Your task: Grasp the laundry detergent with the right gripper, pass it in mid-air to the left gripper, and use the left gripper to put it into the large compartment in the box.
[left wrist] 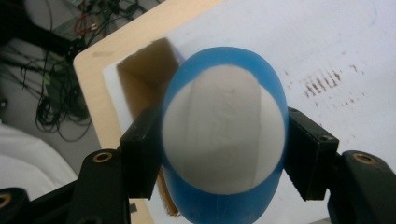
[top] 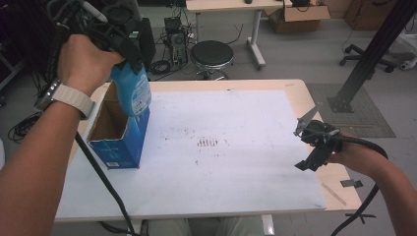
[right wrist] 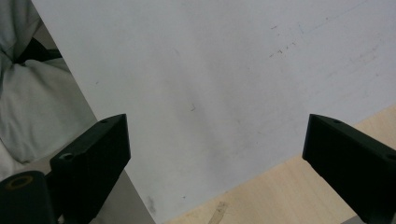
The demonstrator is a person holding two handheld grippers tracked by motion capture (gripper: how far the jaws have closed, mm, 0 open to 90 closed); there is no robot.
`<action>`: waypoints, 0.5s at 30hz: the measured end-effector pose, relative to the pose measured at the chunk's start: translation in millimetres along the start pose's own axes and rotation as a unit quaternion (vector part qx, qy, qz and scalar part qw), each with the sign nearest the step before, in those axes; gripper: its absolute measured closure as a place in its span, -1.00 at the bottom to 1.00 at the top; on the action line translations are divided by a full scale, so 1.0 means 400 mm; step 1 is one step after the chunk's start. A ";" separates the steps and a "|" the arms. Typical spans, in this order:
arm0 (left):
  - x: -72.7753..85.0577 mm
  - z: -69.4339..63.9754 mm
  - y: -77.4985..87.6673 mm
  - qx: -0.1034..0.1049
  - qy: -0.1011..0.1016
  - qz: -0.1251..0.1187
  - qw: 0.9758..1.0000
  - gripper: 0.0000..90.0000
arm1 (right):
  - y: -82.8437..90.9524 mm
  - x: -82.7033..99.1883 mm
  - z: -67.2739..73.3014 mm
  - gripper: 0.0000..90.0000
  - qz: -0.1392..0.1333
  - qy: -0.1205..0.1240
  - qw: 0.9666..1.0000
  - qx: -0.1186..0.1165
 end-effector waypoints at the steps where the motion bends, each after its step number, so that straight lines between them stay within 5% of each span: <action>1: 0.003 0.010 0.003 -0.001 0.006 0.002 1.000 -0.15 | 0.000 -0.001 0.000 -0.84 0.000 0.001 1.000 0.000; 11: 0.055 0.109 0.007 -0.014 0.110 0.007 0.994 -0.15 | 0.003 -0.007 -0.004 -0.84 0.003 0.005 1.000 0.001; 15: 0.074 0.136 -0.001 -0.014 0.131 0.005 0.991 -0.15 | 0.001 -0.013 -0.003 -0.85 0.002 0.009 1.000 0.003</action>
Point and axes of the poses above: each handheld gripper's, and its own axes: y roughly backward along the jaws, x roughly out of its underside, z roughly to its left, the point moved 8 cm from there along -y, roughly forward along the jaws, and after that the axes turned 2 degrees about x, right-handed, at the moved point
